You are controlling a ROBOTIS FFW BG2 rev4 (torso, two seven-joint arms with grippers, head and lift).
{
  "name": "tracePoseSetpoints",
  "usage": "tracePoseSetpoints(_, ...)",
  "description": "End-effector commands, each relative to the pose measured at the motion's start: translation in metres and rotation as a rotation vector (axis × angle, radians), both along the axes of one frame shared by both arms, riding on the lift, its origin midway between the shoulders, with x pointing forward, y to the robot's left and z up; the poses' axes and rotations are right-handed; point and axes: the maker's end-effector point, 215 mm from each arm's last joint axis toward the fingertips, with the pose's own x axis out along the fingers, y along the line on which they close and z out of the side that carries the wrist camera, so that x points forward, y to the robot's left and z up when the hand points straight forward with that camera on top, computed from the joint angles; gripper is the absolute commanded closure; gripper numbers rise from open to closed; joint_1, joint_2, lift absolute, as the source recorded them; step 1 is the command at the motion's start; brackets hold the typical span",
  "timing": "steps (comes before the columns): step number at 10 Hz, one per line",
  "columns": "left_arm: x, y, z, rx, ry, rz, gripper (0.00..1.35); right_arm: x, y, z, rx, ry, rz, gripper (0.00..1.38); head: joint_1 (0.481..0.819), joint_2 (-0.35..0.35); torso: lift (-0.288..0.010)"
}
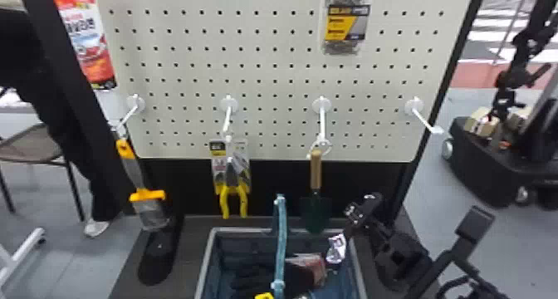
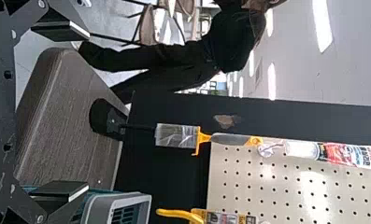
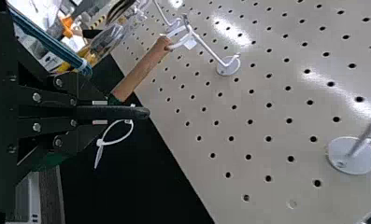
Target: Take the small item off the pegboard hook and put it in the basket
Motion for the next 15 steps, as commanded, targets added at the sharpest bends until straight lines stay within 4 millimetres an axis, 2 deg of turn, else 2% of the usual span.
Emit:
tracePoseSetpoints(1,0.001,0.000,0.000,-0.001,-0.001,0.000,0.17,-0.004,0.019,-0.022,0.024,0.045,0.043,1.27,0.549,0.000,-0.100)
tracePoseSetpoints(4,0.001,-0.001,0.000,-0.002,-0.001,-0.001,0.17,-0.013,0.048,-0.059,0.043,0.112,0.112,1.27,0.549,0.000,-0.100)
tracePoseSetpoints(7,0.001,-0.001,0.000,-0.004,0.000,0.001,0.17,-0.018,0.065,-0.072,0.056,0.136,0.161,1.27,0.549,0.000,-0.100)
tracePoseSetpoints(8,0.001,-0.002,-0.001,-0.005,0.001,0.000,0.17,-0.018,0.066,-0.075,0.059,0.142,0.166,1.17,0.549,0.000,-0.100)
tracePoseSetpoints(10,0.000,-0.002,-0.002,-0.004,0.004,0.000,0.17,-0.015,0.065,-0.074,0.064,0.138,0.164,0.47,0.549,0.000,-0.100)
tracePoseSetpoints(11,0.001,-0.002,-0.001,-0.004,0.001,0.000,0.17,-0.015,0.064,-0.073,0.064,0.134,0.161,0.19,0.549,0.000,-0.100)
tracePoseSetpoints(12,0.001,-0.001,-0.001,-0.002,0.000,0.000,0.17,-0.013,0.064,-0.071,0.064,0.129,0.158,0.06,0.549,0.000,-0.100)
tracePoseSetpoints(15,0.001,-0.001,-0.001,-0.003,0.000,0.001,0.17,-0.011,0.062,-0.069,0.067,0.124,0.155,0.14,0.549,0.000,-0.100)
